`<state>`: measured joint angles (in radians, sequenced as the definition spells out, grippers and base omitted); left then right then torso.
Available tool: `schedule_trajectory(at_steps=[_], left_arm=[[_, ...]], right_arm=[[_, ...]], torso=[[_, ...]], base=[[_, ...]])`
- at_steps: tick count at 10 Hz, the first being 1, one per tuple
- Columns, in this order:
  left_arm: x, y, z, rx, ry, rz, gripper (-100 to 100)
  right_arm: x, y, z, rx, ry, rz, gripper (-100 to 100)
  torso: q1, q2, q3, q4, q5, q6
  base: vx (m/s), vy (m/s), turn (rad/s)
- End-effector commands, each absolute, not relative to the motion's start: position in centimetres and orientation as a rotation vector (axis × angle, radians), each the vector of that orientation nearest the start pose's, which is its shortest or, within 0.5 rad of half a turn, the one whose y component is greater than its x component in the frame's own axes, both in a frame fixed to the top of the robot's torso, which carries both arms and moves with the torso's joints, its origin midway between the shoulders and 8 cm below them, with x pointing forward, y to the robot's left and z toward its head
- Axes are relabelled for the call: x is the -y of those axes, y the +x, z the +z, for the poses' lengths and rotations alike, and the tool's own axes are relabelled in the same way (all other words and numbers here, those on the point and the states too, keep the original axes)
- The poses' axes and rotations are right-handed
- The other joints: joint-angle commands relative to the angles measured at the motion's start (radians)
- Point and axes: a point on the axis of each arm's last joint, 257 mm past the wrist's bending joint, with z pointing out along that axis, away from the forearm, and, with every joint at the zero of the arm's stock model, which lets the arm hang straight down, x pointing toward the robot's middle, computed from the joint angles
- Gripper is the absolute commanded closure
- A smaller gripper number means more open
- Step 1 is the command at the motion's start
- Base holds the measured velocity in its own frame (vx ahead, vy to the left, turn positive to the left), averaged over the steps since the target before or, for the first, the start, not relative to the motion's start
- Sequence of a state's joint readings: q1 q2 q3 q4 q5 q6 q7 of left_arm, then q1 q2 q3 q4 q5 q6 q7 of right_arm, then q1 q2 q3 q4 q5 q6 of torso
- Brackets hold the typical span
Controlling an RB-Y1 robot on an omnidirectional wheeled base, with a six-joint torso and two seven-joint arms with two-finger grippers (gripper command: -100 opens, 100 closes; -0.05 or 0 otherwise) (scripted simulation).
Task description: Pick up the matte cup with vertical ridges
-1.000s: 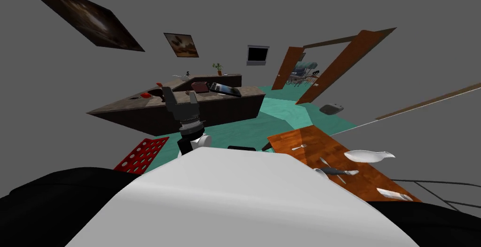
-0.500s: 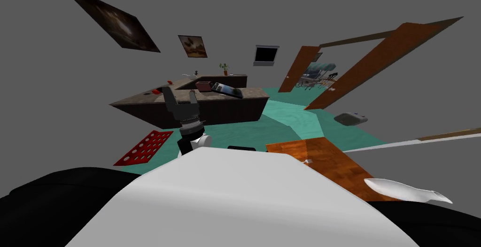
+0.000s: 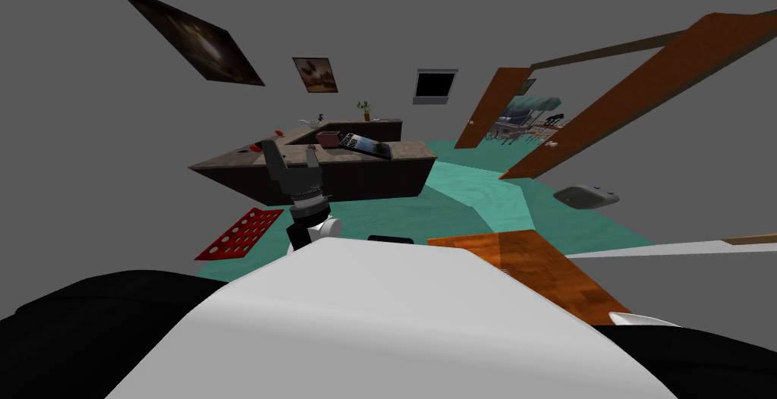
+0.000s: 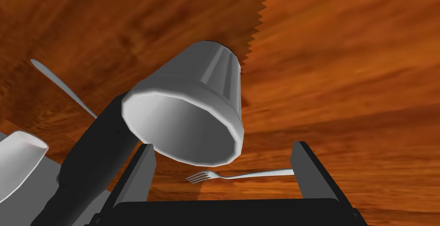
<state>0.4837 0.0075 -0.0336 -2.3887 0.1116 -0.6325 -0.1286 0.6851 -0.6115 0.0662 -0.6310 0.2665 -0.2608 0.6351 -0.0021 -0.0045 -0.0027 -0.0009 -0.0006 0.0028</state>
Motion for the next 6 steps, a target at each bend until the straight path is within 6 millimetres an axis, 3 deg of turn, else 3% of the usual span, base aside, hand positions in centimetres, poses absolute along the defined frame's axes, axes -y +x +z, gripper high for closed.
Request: schedule_trajectory(at_steps=[1,2,6], left_arm=[[-27.4,29.3,9.6,-0.392,-0.486,-1.337,0],[-27.4,29.3,9.6,-0.392,-0.486,-1.337,0],[-27.4,29.3,9.6,-0.392,-0.486,-1.337,0]], right_arm=[[59.4,-13.9,-55.9,-2.774,0.57,-0.501,0],[59.1,-13.0,-56.6,-2.771,0.577,-0.503,-100],[58.6,-11.4,-57.7,-2.767,0.589,-0.504,-100]], torso=[[0.0,0.0,0.0,0.0,0.0,0.0],[0.002,0.001,0.001,0.0,0.0,0.0],[0.0,0.005,0.003,0.001,0.0,0.0]], base=[[0.004,-0.006,-0.003],[-0.032,-0.019,0.037],[-0.056,-0.035,0.029]])
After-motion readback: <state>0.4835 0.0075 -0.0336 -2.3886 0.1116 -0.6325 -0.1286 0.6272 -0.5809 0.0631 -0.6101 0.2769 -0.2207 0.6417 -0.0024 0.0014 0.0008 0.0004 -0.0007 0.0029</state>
